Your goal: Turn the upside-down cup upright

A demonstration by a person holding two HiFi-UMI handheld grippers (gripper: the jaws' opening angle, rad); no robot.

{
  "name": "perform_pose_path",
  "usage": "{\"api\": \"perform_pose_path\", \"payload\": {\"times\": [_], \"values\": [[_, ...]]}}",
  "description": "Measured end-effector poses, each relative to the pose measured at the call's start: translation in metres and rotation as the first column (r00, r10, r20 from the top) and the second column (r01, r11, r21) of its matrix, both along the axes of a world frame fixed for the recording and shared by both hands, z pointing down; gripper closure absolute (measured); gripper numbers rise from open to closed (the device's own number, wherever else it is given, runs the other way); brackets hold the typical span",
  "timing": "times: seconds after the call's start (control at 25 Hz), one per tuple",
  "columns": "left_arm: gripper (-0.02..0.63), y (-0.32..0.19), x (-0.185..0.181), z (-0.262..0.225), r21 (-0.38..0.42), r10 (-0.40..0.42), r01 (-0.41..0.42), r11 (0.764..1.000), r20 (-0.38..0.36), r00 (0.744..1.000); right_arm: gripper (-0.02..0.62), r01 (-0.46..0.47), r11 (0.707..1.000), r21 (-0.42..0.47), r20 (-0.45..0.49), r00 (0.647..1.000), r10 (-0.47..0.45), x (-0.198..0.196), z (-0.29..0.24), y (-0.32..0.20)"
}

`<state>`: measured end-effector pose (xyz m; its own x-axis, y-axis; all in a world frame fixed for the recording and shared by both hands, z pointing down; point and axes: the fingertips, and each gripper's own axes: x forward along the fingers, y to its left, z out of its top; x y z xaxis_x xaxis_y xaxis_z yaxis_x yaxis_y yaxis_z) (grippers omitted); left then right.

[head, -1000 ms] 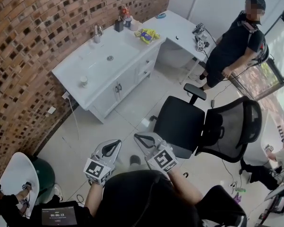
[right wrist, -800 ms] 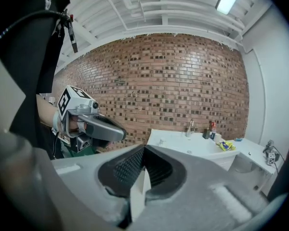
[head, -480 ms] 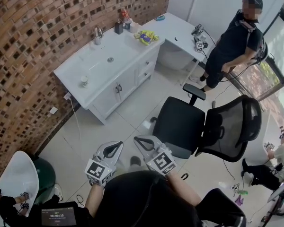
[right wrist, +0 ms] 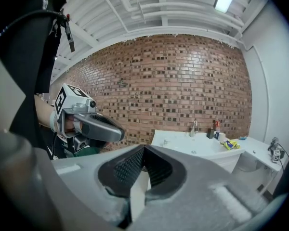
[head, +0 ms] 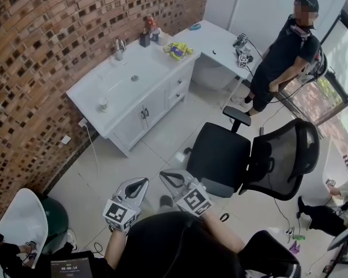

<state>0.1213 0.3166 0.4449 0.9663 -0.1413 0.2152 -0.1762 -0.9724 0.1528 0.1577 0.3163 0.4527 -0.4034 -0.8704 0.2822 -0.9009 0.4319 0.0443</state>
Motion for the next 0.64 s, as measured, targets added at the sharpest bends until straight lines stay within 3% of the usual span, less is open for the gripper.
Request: {"api": "perform_pose_path", "payload": {"times": [0.36, 0.64], "values": [[0.591, 0.015, 0.004, 0.005, -0.002, -0.004, 0.004, 1.0, 0.011, 1.0, 0.603, 0.015, 1.0, -0.004, 0.005, 1.0, -0.015, 0.005, 0.004, 0.014], [0.591, 0.007, 0.009, 0.001, 0.038, 0.061, -0.061, 0.997, 0.013, 0.998, 0.603, -0.052, 0.998, 0.041, -0.001, 0.999, 0.052, 0.012, 0.002, 0.008]]}}
